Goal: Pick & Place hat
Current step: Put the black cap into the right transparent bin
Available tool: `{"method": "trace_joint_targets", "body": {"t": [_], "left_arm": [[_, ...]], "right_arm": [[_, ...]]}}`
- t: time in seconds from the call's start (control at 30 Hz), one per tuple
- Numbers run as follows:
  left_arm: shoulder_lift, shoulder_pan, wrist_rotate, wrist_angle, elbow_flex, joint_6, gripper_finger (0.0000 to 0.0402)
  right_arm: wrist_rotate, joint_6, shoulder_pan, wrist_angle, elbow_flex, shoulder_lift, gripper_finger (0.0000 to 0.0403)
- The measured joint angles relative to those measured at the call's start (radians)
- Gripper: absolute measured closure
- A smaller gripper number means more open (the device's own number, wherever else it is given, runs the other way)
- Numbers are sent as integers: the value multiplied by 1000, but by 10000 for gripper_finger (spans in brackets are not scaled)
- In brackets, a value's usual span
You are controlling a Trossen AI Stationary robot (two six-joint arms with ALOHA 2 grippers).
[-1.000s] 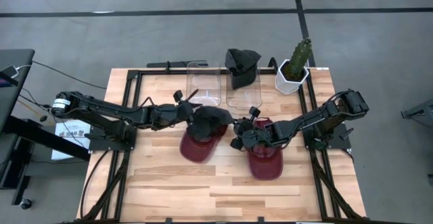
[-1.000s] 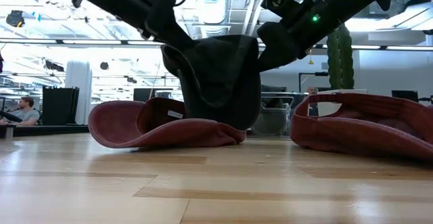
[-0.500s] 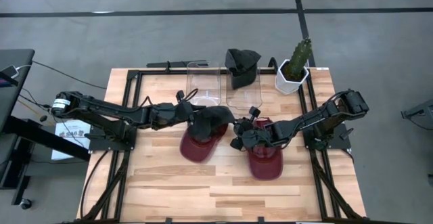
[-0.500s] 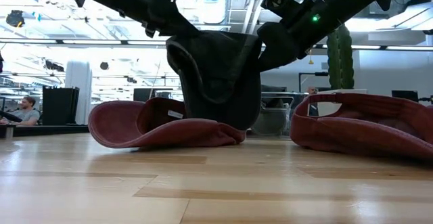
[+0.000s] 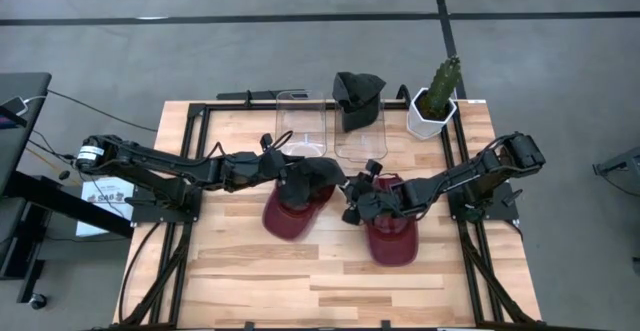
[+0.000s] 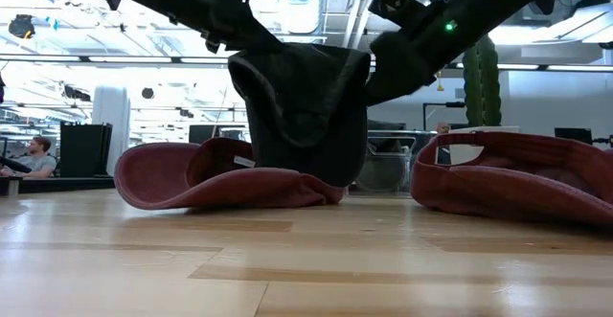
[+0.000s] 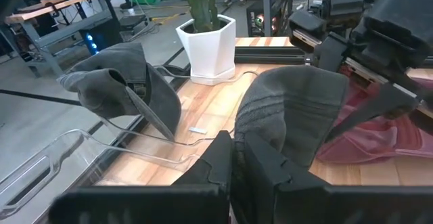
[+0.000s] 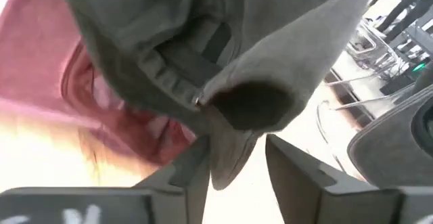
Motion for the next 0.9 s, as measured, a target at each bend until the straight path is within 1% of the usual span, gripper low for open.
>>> {"method": "trace_joint_targets", "body": {"t": [0.1, 0.23, 0.4, 0.57, 0.73, 0.9], "left_arm": [[0, 0, 0, 0, 0, 0, 382], [0, 0, 0, 2, 0, 0, 382], [1, 0, -3, 52, 0, 32, 382], [1, 0, 1, 142, 0, 66, 382], [-25, 0, 69, 170, 10, 65, 382], [-32, 0, 139, 166, 57, 62, 382]], "right_arm": [[1, -5, 16, -53, -1, -20, 250], [8, 6, 52, -105, 0, -88, 239], [12, 12, 116, -149, 0, -193, 244], [13, 5, 171, -200, 0, -280, 254], [16, -4, 203, -231, 0, -348, 261], [17, -4, 216, -262, 0, -408, 264]]}}
